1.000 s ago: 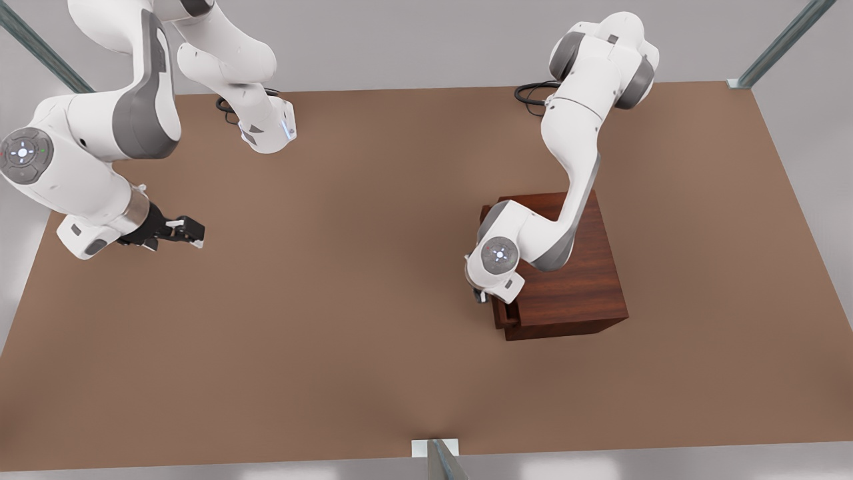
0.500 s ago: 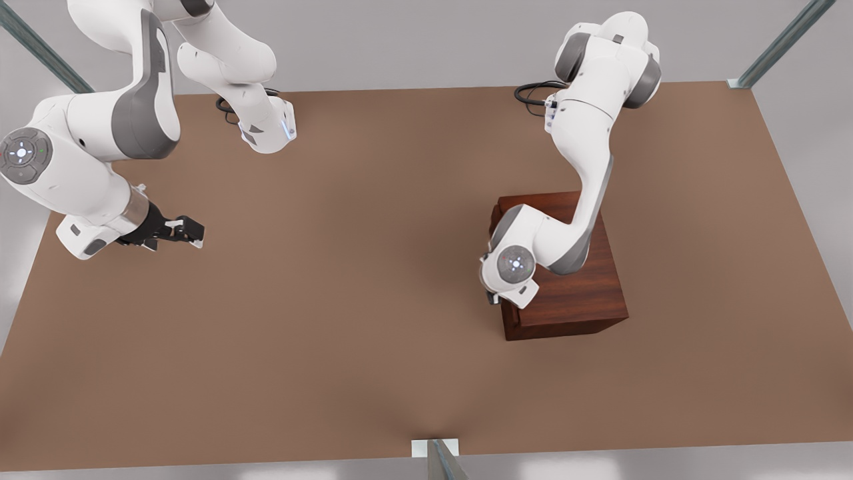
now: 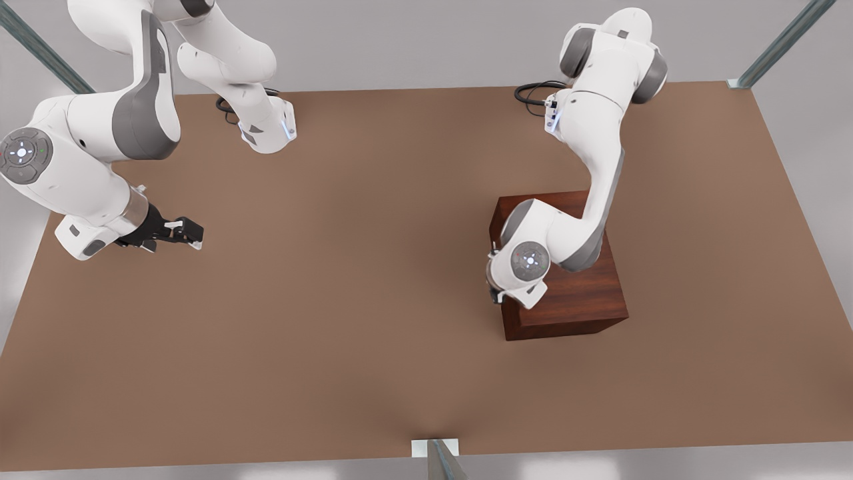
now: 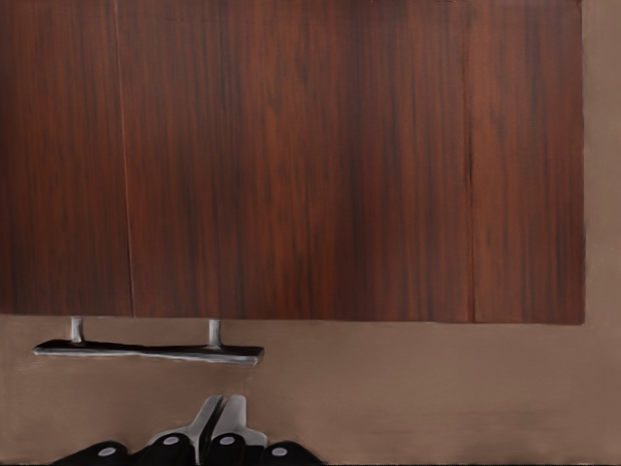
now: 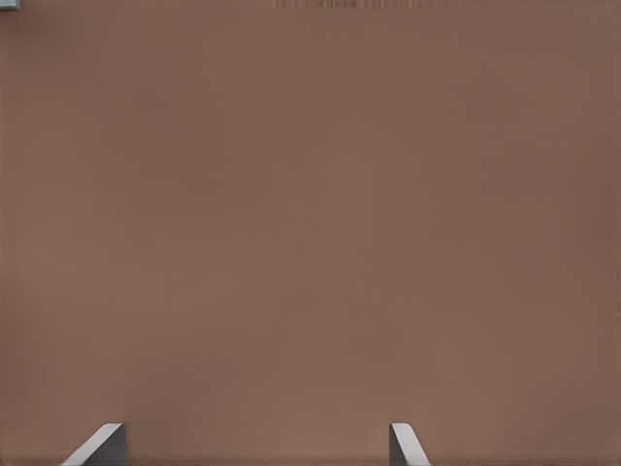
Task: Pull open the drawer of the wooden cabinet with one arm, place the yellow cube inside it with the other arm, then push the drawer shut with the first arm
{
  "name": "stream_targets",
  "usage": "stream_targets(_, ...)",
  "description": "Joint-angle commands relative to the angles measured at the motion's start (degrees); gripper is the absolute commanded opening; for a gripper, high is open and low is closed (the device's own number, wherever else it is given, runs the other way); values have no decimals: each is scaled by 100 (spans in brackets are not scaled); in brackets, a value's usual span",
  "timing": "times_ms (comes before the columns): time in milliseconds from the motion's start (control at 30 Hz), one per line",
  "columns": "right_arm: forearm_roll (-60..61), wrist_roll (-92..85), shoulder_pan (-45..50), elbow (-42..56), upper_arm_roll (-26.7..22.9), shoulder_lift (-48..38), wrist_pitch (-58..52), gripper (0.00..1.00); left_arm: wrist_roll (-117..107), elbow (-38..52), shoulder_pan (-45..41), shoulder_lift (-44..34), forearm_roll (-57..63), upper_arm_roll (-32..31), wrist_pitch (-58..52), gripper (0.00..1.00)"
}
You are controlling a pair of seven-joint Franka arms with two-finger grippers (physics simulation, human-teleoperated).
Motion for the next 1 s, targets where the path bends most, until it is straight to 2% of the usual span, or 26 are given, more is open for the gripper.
stream_targets(0,6,8,0,3,2,-6,-12,100,122,287,14,-113,-441,-1,-27,100)
stream_targets(100,24,17,-9,3,2,-6,-21,100,1790,313,558,-781,-432,8,-246,100)
stream_targets(233,33,8,-9,3,2,-6,-21,100,8536,305,1946,-1378,-160,78,-1687,100)
stream_targets(300,33,8,-9,3,2,-6,-21,100,11376,357,2413,-1545,155,51,-1636,100)
stream_targets(333,33,8,-9,-6,2,-6,-21,100,12176,305,2335,-1895,864,78,-1452,100)
stream_targets(367,33,8,-9,-6,2,-6,-21,100,12796,-134,2264,-2388,1256,43,-1434,100)
stream_targets(433,33,-1,-9,3,2,3,-21,100,12725,-363,2150,-2723,1054,43,-1741,100)
stream_targets(500,33,-1,-9,3,2,3,-21,100,12646,-231,2167,-2574,851,51,-2040,100)
stream_targets(667,33,-27,-26,-6,2,3,-21,100,12515,-82,2141,-2205,578,25,-1970,100)
stream_targets(967,33,-27,-27,-6,2,3,6,100,12515,-91,2132,-2126,570,43,-2031,100)
